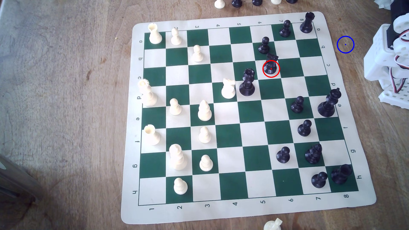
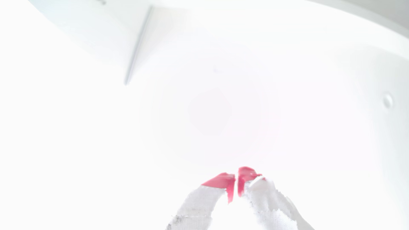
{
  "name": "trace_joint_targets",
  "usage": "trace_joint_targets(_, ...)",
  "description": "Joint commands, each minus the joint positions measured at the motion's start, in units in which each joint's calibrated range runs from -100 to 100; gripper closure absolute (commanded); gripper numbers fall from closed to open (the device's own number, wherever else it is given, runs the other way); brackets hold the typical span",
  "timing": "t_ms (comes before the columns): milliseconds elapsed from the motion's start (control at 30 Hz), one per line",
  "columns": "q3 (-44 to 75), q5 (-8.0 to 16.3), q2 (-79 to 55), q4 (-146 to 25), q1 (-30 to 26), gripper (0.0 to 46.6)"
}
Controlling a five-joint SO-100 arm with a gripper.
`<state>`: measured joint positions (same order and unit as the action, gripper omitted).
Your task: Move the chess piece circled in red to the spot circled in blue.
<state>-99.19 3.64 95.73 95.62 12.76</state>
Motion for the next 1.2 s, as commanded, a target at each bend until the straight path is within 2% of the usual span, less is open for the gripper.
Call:
trace_joint_targets(0, -0.8, 0.0, 0.1, -25.8, -0.5, 46.4)
trace_joint_targets(67, -0.8, -0.5, 0.0, -44.4, -0.7, 46.4)
trace_joint_targets(133, -0.8, -6.4, 0.0, -53.9, -3.0, 46.4)
trace_joint_targets(300, 0.2, -7.2, -0.1, -73.2, -2.9, 46.4)
trace_joint_targets(333, 3.5, -7.2, -0.1, -81.5, -2.9, 46.4)
trace_joint_targets(367, 9.9, -6.6, -0.1, -93.9, -2.6, 46.4)
trace_joint_targets(467, 22.3, -5.2, -3.0, -115.9, -3.0, 45.5)
trace_joint_targets(567, 30.4, -3.2, -11.9, -128.9, -2.3, 42.1)
trace_joint_targets(700, 43.3, -1.5, -32.7, -144.3, -2.2, 41.9)
trace_joint_targets(767, 55.2, 0.9, -47.1, -152.9, -2.2, 43.3)
trace_joint_targets(900, 68.1, 4.1, -63.1, -161.0, -1.4, 43.5)
trace_joint_targets(1167, 70.1, 6.2, -72.5, -163.8, 1.5, 39.1)
